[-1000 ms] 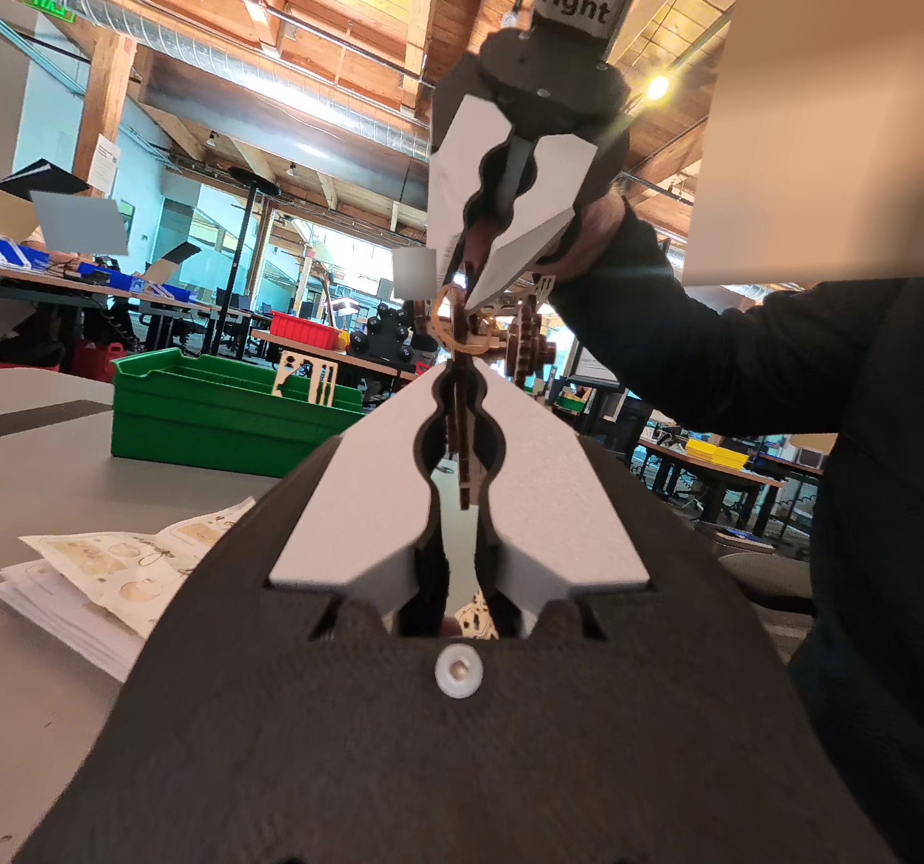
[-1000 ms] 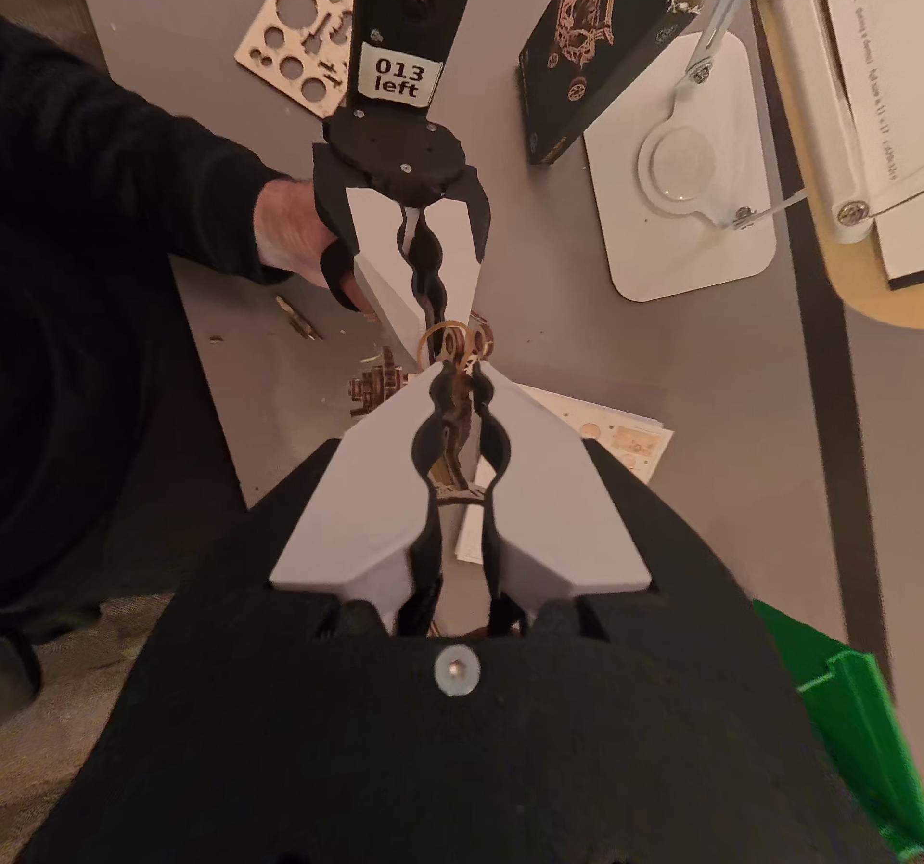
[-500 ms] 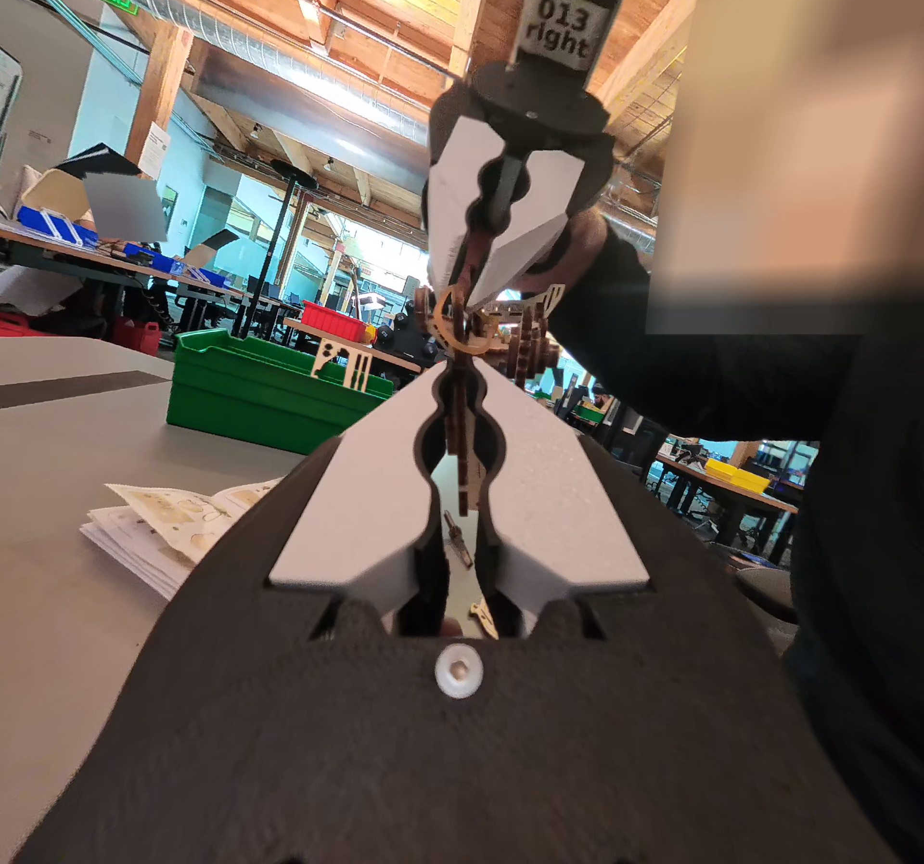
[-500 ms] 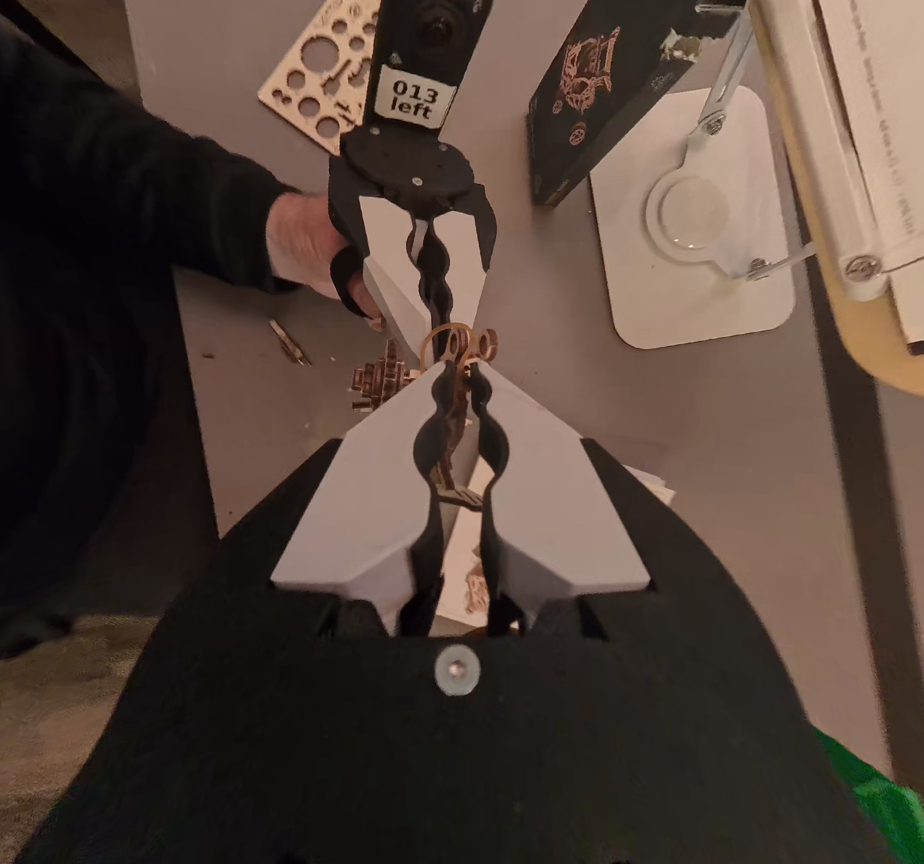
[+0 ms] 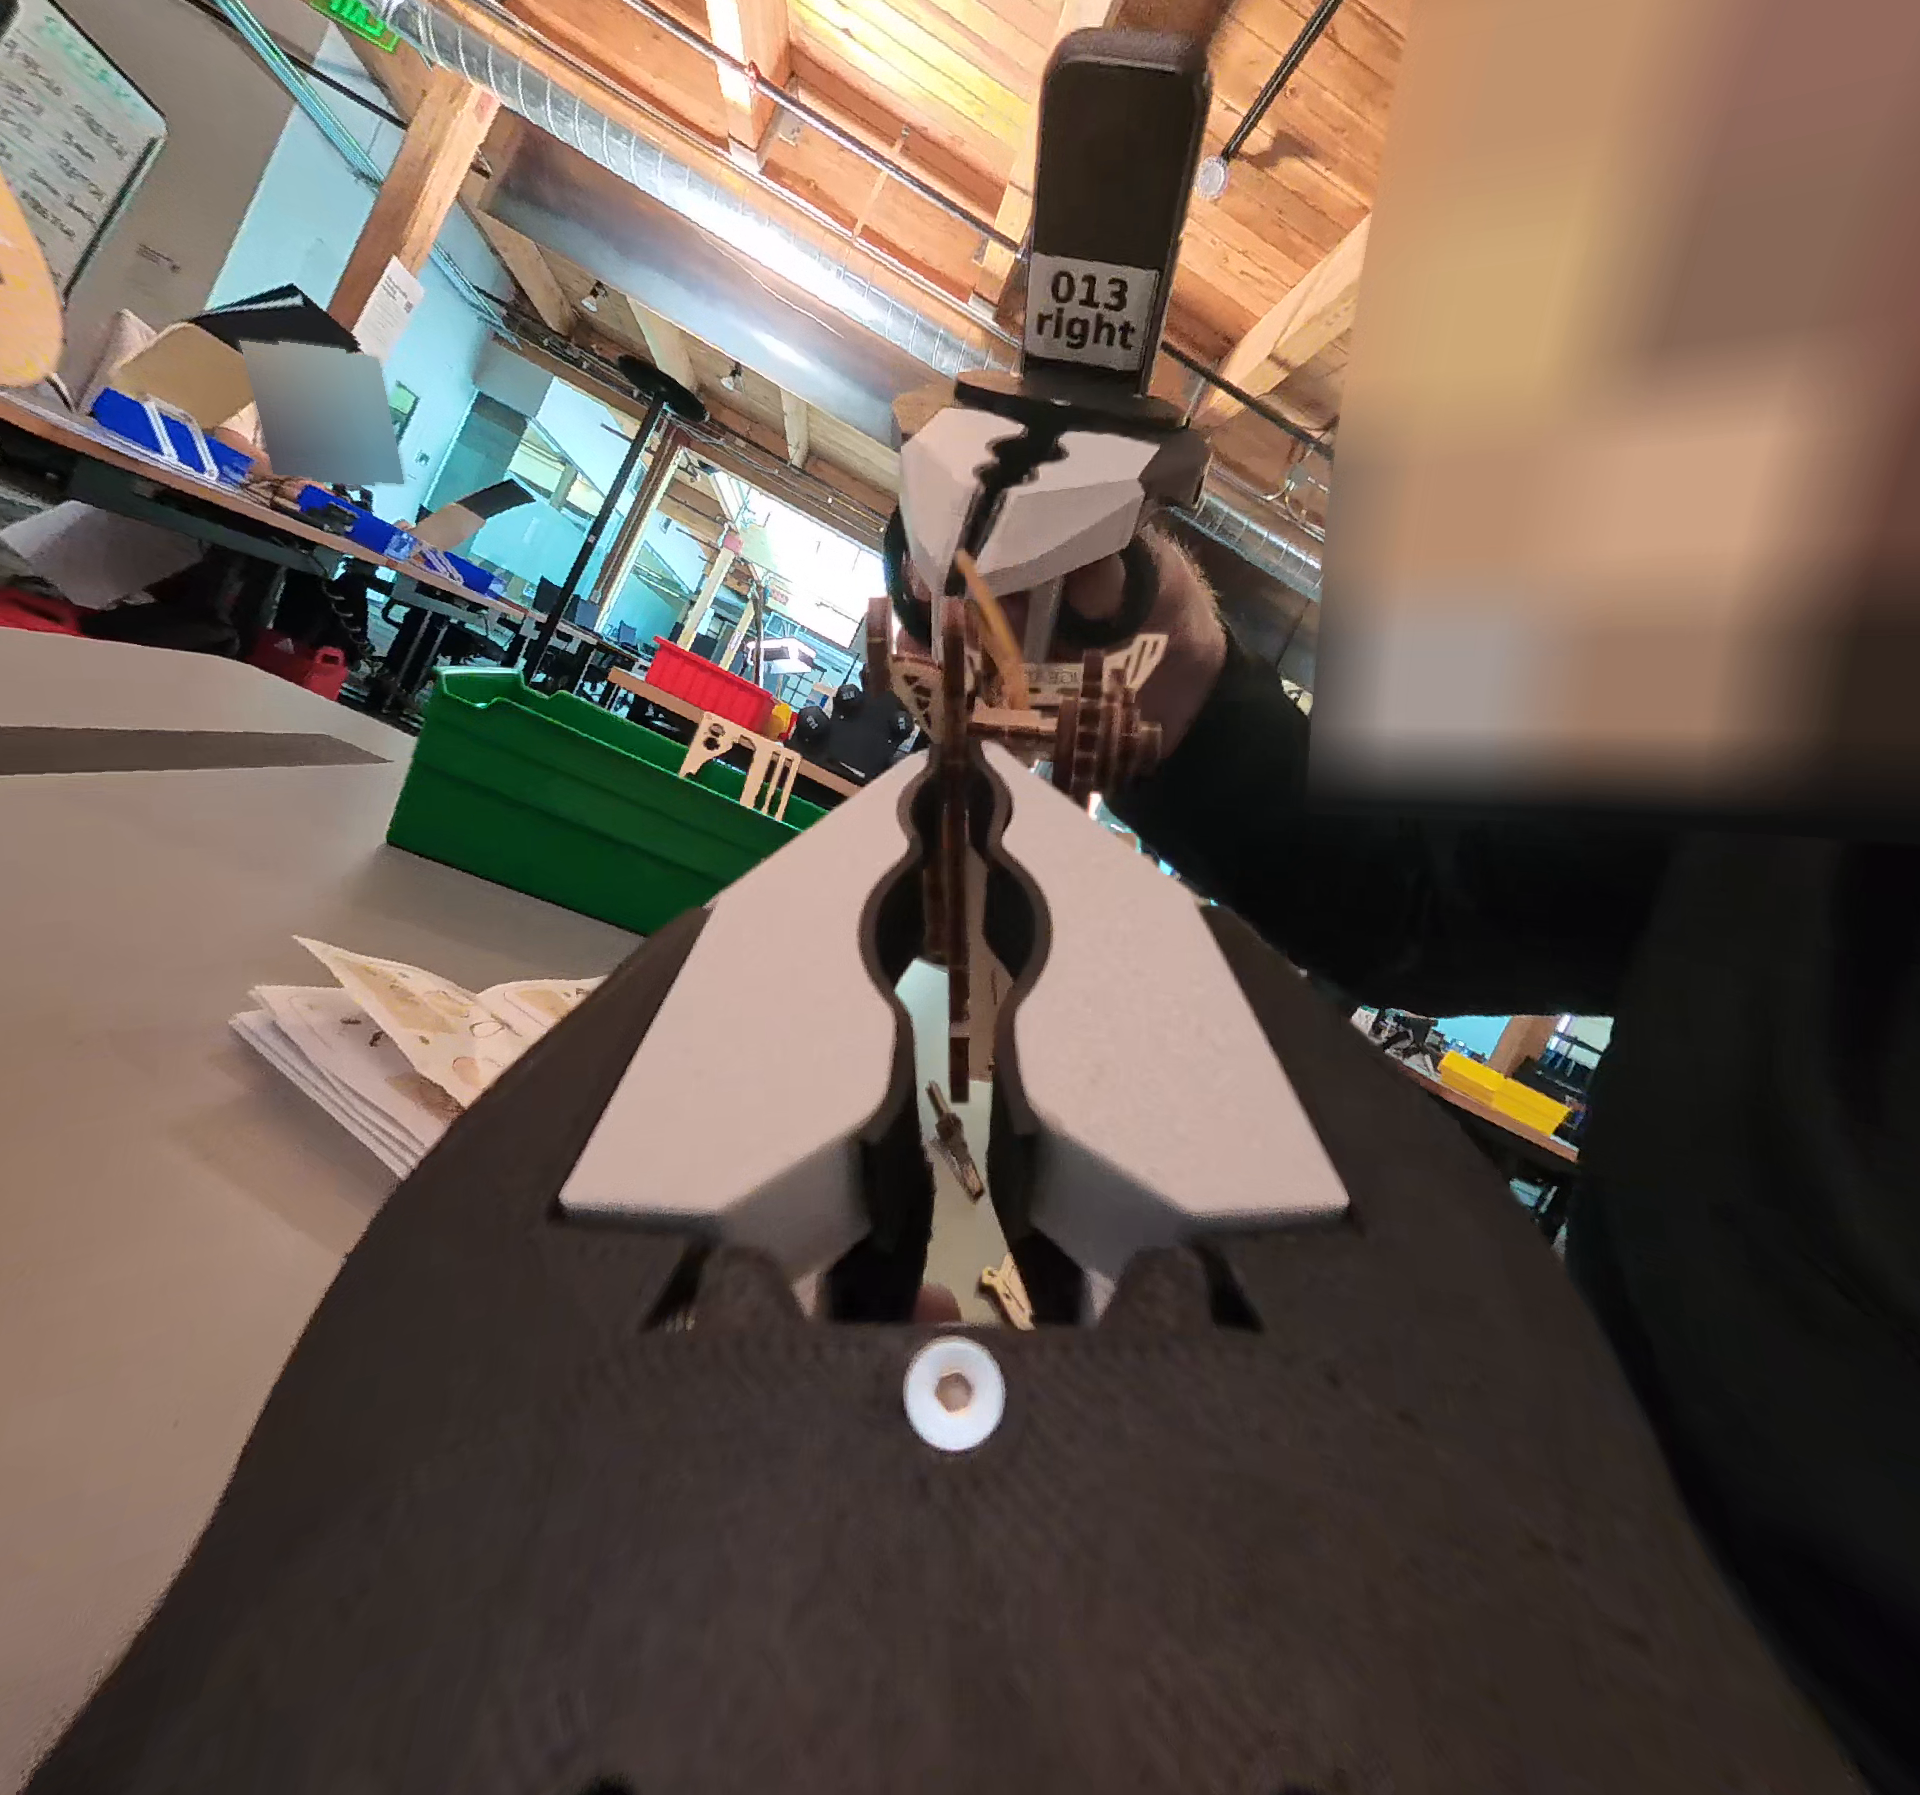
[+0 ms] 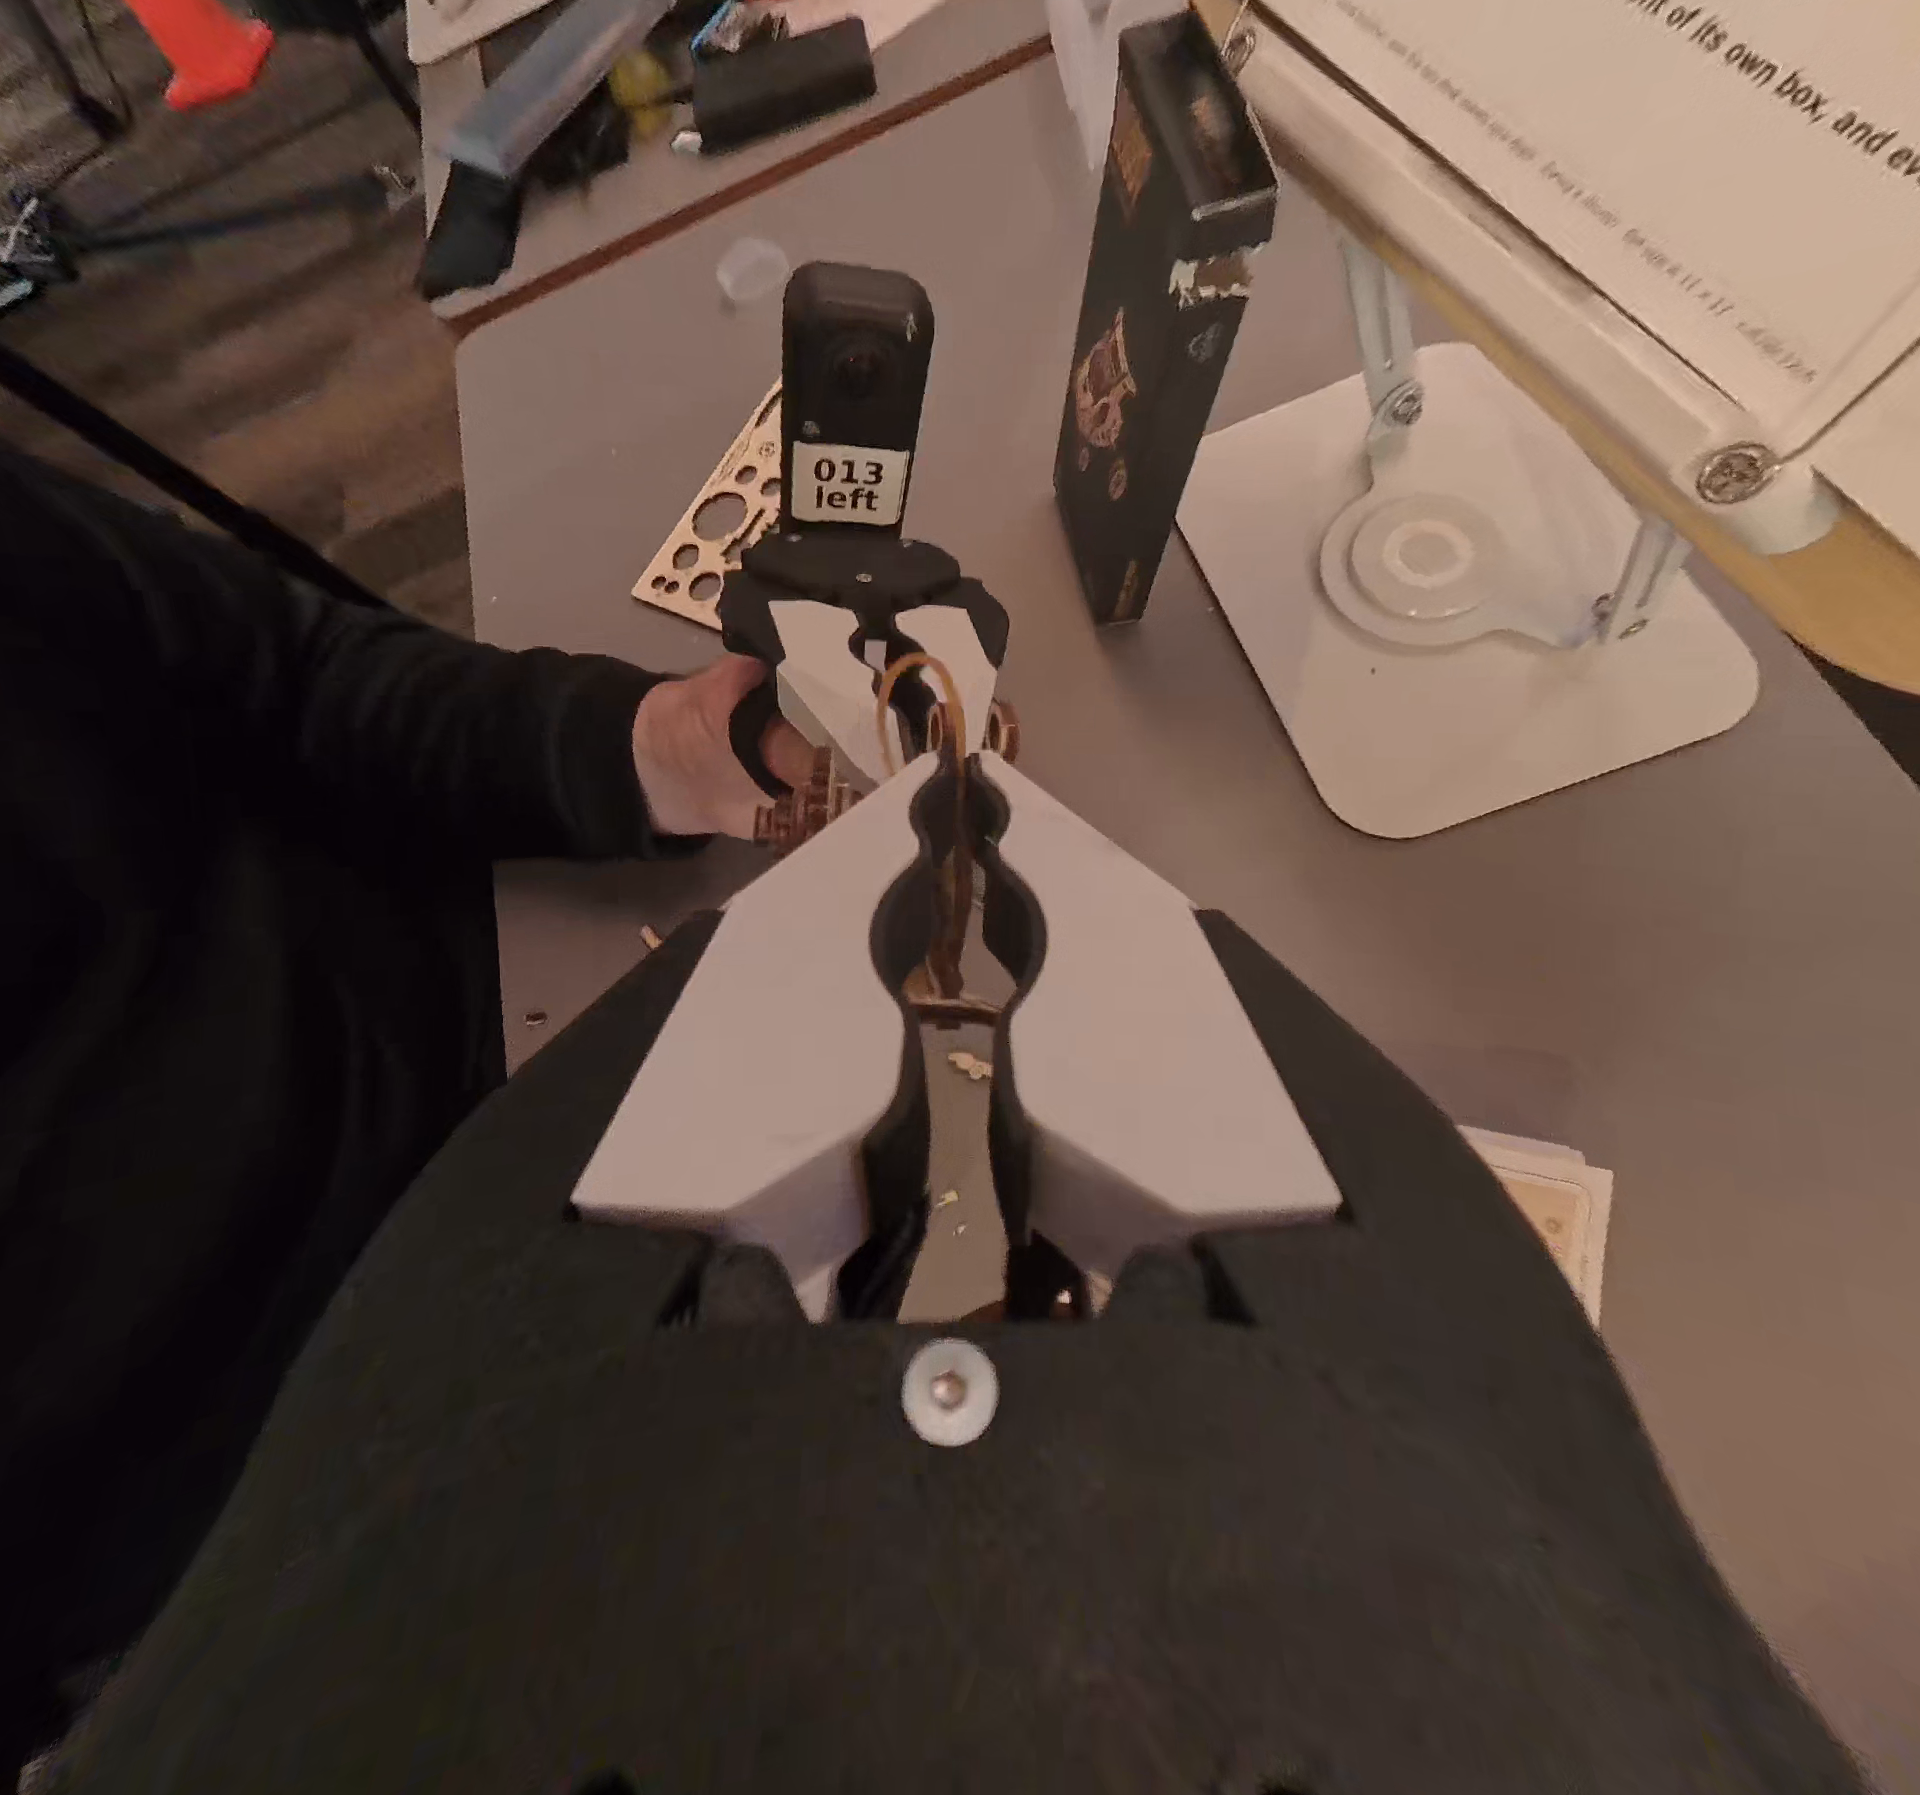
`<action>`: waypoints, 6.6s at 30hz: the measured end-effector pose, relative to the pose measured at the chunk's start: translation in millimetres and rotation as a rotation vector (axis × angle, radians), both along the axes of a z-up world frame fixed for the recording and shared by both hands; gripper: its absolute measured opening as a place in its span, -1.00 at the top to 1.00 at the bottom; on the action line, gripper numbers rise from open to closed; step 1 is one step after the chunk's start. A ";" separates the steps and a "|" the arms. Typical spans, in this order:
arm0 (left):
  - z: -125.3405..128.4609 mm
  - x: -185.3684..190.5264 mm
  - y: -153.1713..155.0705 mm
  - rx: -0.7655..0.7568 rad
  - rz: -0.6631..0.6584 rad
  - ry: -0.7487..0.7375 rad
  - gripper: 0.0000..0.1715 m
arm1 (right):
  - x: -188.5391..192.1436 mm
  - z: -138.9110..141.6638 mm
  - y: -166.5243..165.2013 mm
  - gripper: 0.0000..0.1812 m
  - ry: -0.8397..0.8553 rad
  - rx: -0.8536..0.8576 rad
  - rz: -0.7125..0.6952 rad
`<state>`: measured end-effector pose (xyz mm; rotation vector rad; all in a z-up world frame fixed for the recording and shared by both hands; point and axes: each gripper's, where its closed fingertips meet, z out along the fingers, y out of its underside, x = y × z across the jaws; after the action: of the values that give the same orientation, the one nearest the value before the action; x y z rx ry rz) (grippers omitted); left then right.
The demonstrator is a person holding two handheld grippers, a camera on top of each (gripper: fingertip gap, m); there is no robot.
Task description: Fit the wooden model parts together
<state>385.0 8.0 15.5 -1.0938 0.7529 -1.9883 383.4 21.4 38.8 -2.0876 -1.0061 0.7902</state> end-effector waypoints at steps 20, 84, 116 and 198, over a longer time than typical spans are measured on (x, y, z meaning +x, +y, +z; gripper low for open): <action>-1.5 3.7 -4.4 0.003 -0.010 0.006 1.00 | -0.1 -1.9 3.0 1.00 -0.060 0.013 0.035; 18.2 -20.3 12.3 -0.191 -0.031 -0.213 0.99 | -15.1 57.1 8.9 1.00 -0.079 0.205 -0.200; 26.8 -26.0 17.1 -0.146 0.096 -0.184 0.99 | -39.8 56.6 -36.6 1.00 -0.252 0.545 -0.329; -3.7 18.8 -4.5 -0.600 -0.211 -0.206 1.00 | 38.3 -16.3 -31.1 1.00 -0.573 0.709 -0.427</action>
<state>403.8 3.5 11.9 -1.1402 0.1587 -2.5515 421.8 -9.7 22.5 -1.7925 -0.8867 -0.3703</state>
